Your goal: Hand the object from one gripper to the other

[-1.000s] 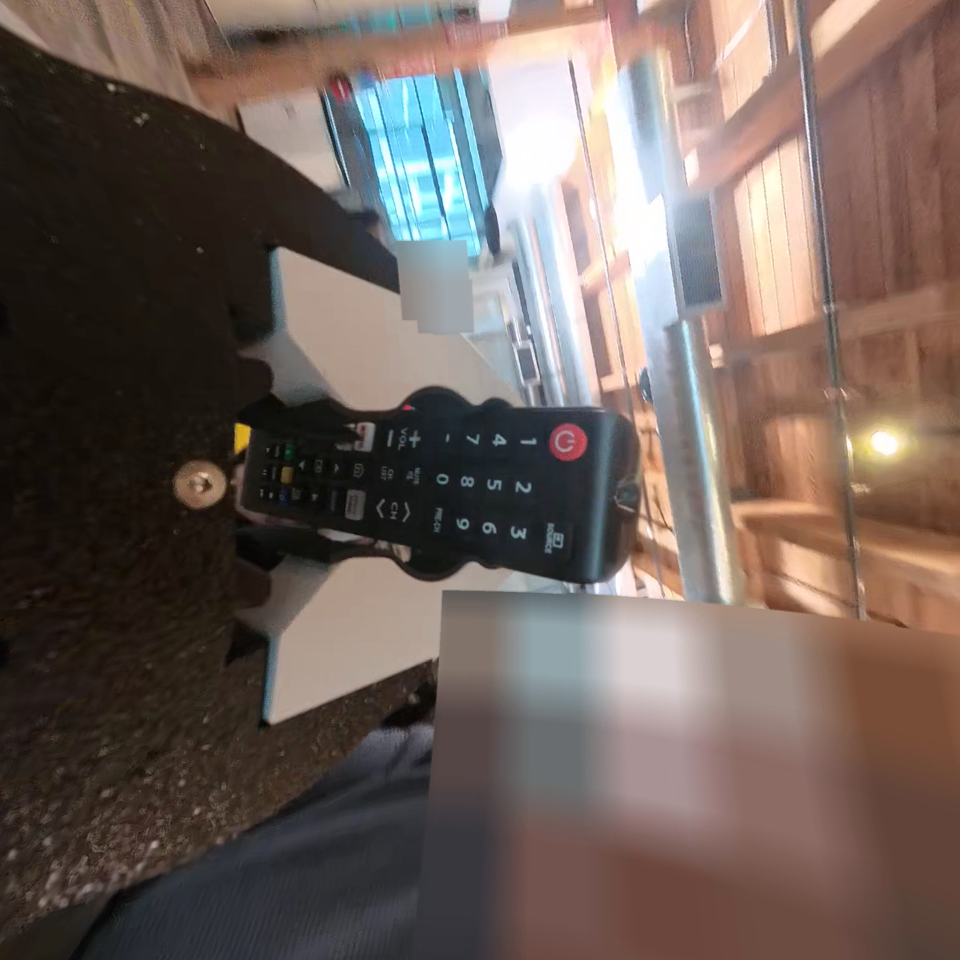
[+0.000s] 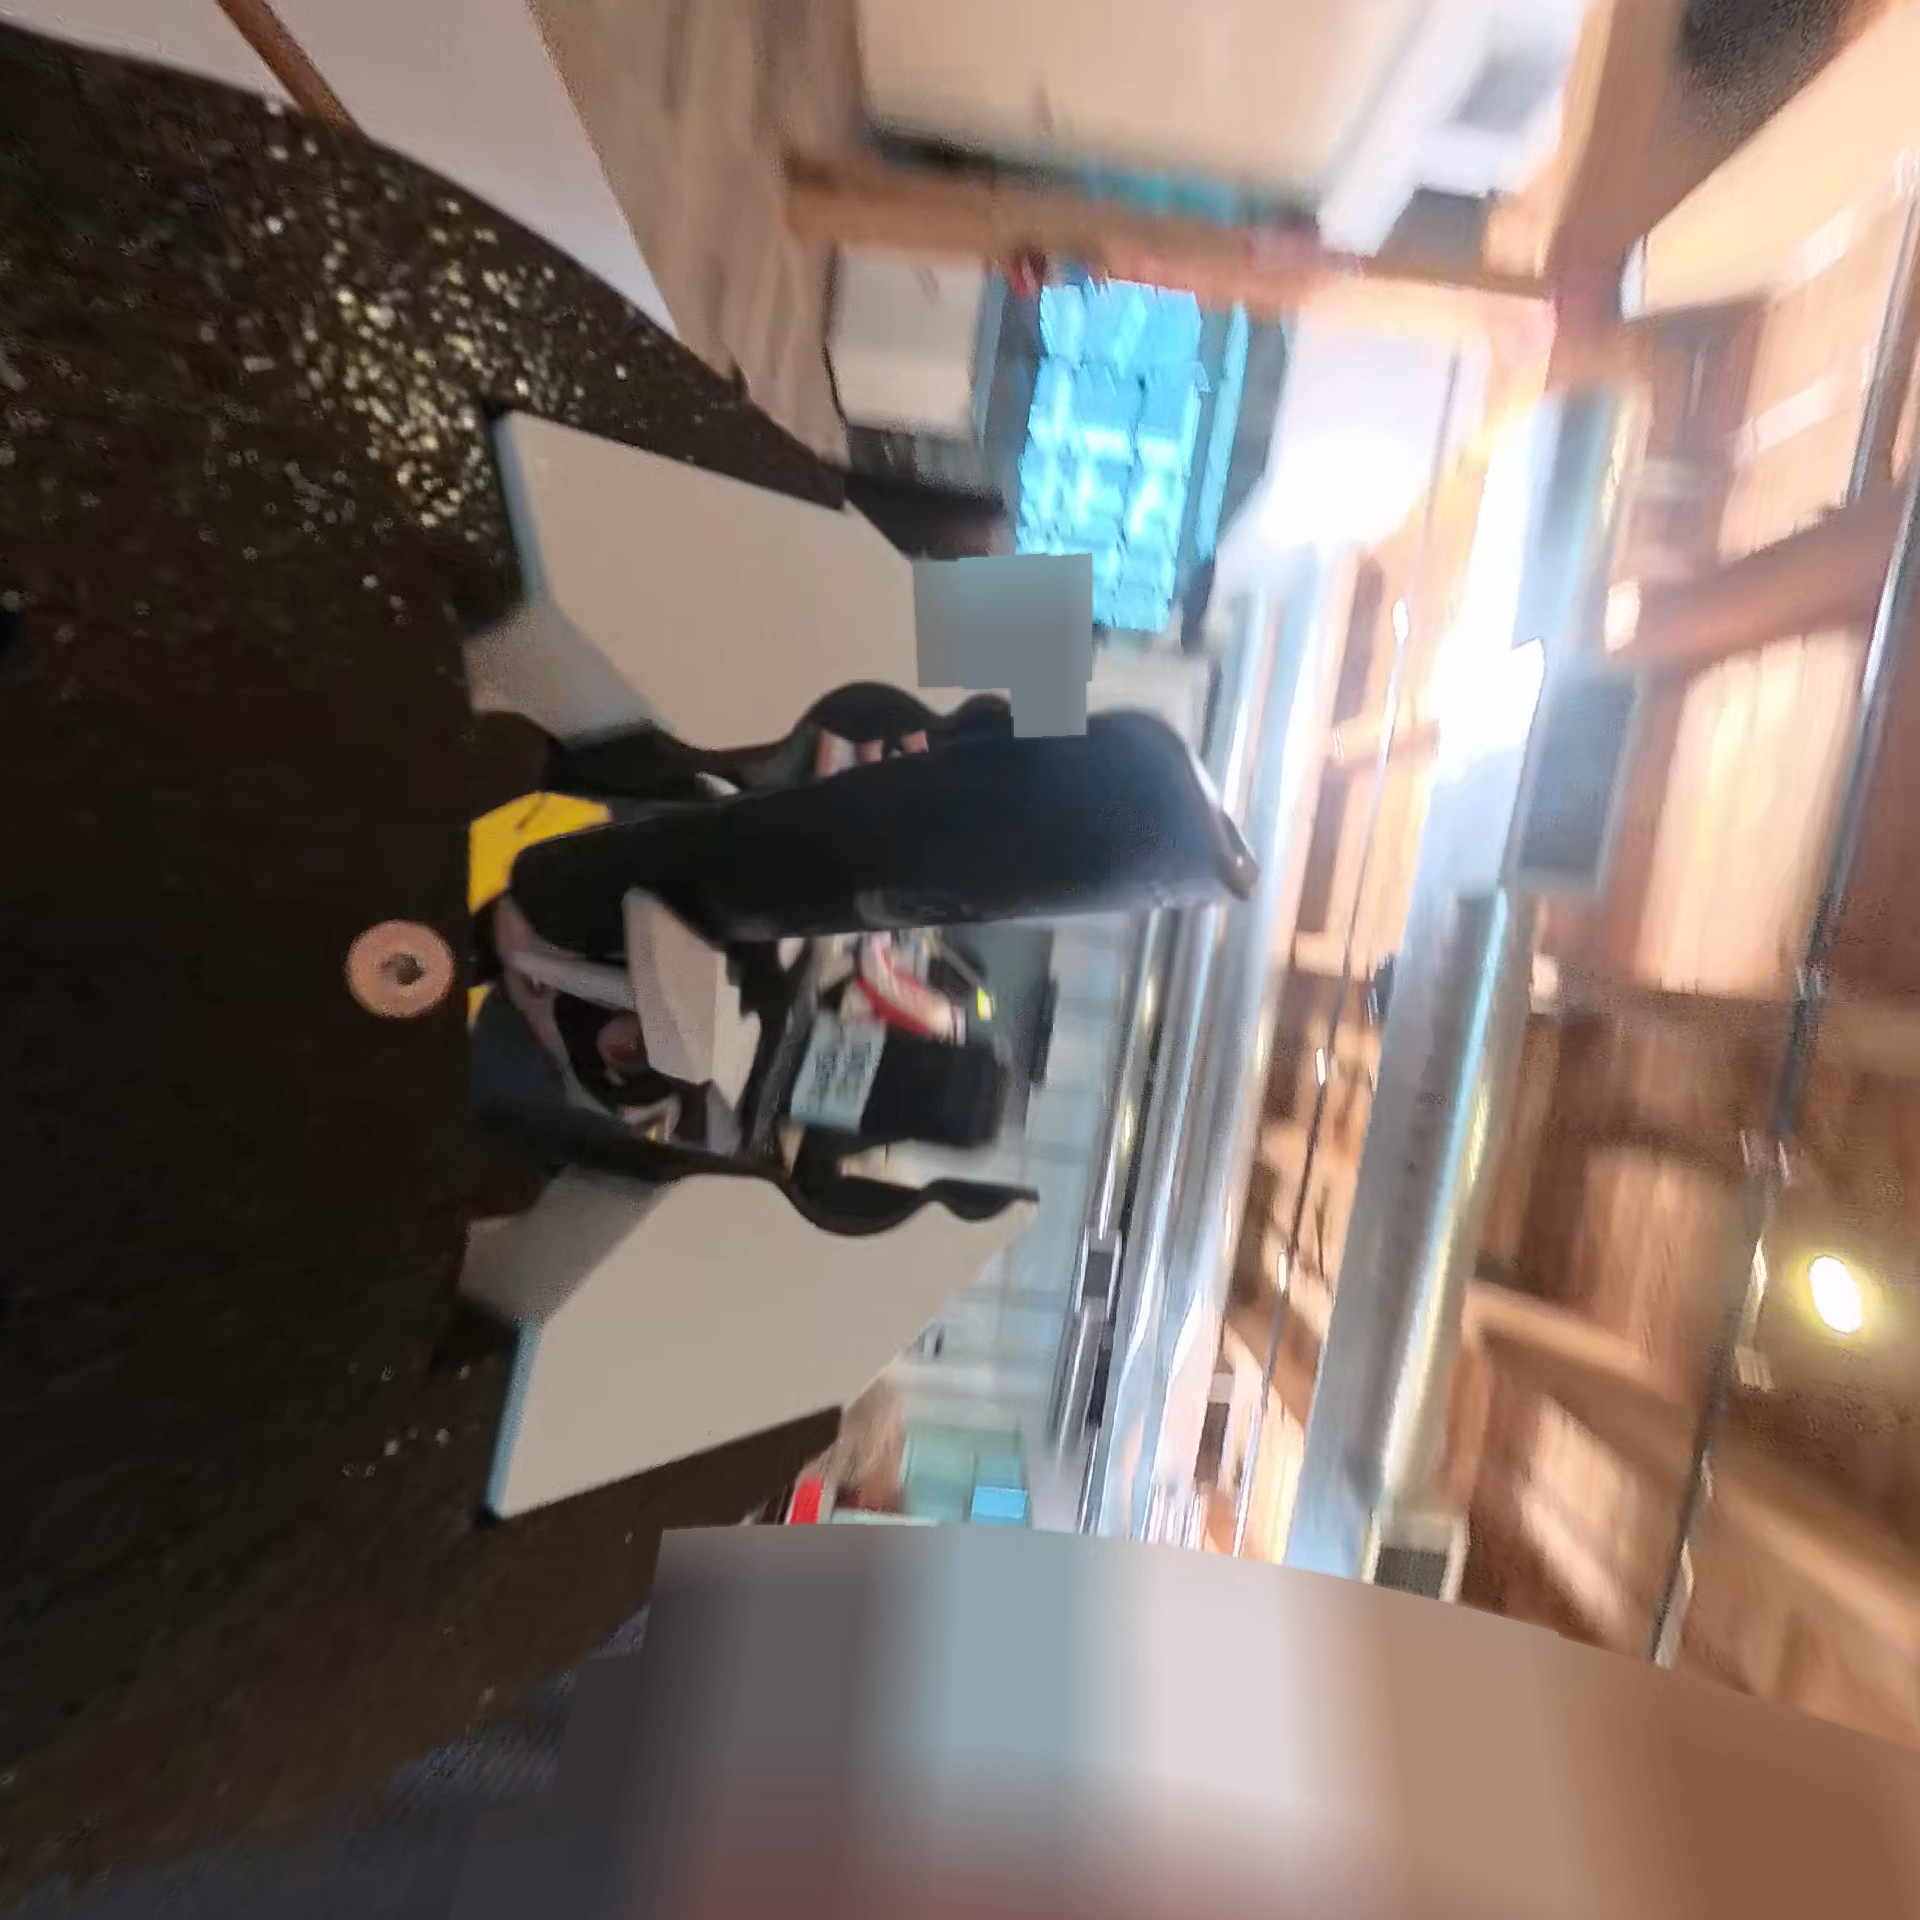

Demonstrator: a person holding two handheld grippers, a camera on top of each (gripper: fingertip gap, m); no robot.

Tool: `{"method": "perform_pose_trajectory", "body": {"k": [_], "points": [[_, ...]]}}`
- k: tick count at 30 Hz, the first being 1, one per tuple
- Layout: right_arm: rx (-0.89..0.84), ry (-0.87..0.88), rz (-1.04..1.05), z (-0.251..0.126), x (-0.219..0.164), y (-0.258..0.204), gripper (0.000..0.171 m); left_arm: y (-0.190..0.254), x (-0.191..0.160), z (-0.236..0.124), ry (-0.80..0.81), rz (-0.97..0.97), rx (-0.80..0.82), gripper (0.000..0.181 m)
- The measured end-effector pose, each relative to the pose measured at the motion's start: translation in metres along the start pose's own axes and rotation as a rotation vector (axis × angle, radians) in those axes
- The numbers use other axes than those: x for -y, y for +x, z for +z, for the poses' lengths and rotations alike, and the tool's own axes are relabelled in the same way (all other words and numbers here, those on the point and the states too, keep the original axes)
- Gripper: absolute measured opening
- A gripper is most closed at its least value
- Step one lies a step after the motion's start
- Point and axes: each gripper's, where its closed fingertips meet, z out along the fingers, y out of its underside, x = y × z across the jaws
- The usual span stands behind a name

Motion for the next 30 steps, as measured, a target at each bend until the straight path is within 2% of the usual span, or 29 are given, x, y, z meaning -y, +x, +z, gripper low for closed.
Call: {"method": "perform_pose_trajectory", "body": {"k": [1,4,7,9,11,13,14,16,19,21,23,25,27,30], "points": [[-0.158,-0.029,-0.117,-0.003,0.000,0.019,0.023,-0.011,0.001,-0.001,-0.005,0.000,0.082,0.089],[-0.615,-0.089,-0.544,-0.022,0.016,0.062,0.023,-0.040,0.005,-0.007,0.016,-0.029,0.315,0.089],[-0.880,-0.171,-1.035,-0.029,0.031,0.066,0.023,-0.047,0.007,-0.007,0.082,-0.039,0.411,0.085],[-0.962,-0.218,-1.319,-0.022,0.034,0.057,0.023,-0.044,0.004,-0.002,0.105,-0.028,0.417,0.081],[-0.982,-0.221,-1.475,-0.011,0.033,0.046,0.022,-0.040,0.000,0.003,0.103,-0.011,0.419,0.073],[-1.004,-0.155,-1.564,-0.004,0.037,0.033,0.023,-0.042,0.002,0.000,0.136,0.022,0.460,0.043],[-0.992,-0.140,-1.568,0.000,0.036,0.029,0.023,-0.042,0.007,-0.004,0.169,0.036,0.474,0.038],[-0.859,-0.152,-1.485,0.013,0.022,0.028,0.030,-0.045,0.008,-0.005,0.143,0.014,0.466,0.033],[-0.551,-0.145,-1.231,0.026,-0.004,0.018,0.047,-0.041,0.012,-0.007,0.074,0.062,0.401,0.030],[-0.366,-0.093,-0.934,0.026,-0.010,0.007,0.058,-0.033,0.013,-0.008,0.017,0.101,0.323,0.028],[-0.183,0.021,-0.538,0.022,0.001,-0.007,0.069,-0.020,0.005,-0.006,-0.079,0.141,0.213,0.027],[0.020,0.128,-0.165,0.015,0.017,-0.021,0.068,-0.004,-0.010,-0.004,-0.186,0.162,0.092,0.022],[0.219,0.182,0.095,0.006,0.025,-0.035,0.053,0.009,-0.026,-0.004,-0.272,0.180,-0.006,0.023],[0.350,0.127,0.281,0.002,0.015,-0.041,0.047,0.030,-0.031,-0.001,-0.263,0.138,-0.158,0.022]]}}
